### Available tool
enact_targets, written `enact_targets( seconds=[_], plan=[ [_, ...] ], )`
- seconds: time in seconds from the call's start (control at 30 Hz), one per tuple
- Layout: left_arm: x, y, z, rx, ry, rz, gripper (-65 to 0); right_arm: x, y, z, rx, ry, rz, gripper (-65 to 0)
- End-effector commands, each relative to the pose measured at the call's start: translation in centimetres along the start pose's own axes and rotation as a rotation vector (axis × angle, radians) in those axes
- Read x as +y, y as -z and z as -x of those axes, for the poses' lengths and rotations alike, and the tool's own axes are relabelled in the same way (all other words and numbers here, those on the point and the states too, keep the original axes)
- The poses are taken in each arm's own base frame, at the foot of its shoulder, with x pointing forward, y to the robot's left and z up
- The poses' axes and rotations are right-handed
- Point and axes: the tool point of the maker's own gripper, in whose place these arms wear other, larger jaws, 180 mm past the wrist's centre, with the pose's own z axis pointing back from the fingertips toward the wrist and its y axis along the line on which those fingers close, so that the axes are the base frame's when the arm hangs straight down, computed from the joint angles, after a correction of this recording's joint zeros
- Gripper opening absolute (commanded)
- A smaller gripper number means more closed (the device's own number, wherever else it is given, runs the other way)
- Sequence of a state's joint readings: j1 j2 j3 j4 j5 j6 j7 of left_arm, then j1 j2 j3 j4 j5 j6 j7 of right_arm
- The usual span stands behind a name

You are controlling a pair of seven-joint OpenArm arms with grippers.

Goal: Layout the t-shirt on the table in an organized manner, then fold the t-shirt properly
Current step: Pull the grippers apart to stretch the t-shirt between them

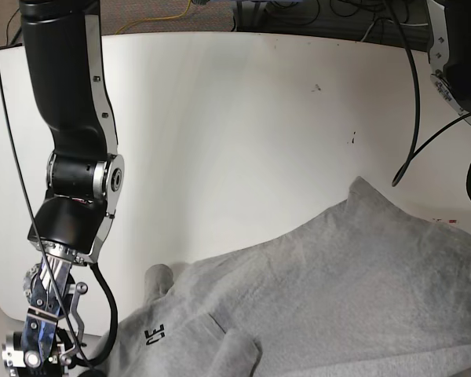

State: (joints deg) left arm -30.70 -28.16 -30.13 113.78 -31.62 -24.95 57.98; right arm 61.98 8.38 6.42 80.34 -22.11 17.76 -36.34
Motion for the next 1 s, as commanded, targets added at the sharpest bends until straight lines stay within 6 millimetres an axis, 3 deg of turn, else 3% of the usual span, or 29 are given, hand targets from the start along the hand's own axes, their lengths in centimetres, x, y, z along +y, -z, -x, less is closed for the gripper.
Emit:
enact_targets(
  seconds=[0.0,0.13,0.4,0.53,0.7,0.97],
  plan=[
    [0.0,-0.1,-0.4,-0.017,0.011,0.003,-65.0,-2.3,-1.1,-1.1,-0.032,-0.01,0.063,-64.8],
    [-0.7,-0.2,1.6,0.035,0.006,0.024,-65.0,-1.8,-2.4,1.3,0.015,-0.045,0.056,-64.8],
    [-2.8,-1.1,6.8,0.157,-0.034,0.07,-65.0,0.1,-6.5,7.9,0.14,-0.121,0.027,-64.8],
    [-2.9,-2.3,9.7,0.228,-0.049,0.07,-65.0,1.2,-8.8,11.2,0.21,-0.127,0.006,-64.8],
    [-4.6,-4.1,13.0,0.3,-0.058,0.14,-65.0,2.7,-12.1,15.9,0.318,-0.158,-0.034,-64.8],
    [-5.9,-8.7,19.4,0.496,-0.067,0.18,-65.0,5.0,-17.6,22.4,0.461,-0.194,-0.109,-64.8]
  ],
)
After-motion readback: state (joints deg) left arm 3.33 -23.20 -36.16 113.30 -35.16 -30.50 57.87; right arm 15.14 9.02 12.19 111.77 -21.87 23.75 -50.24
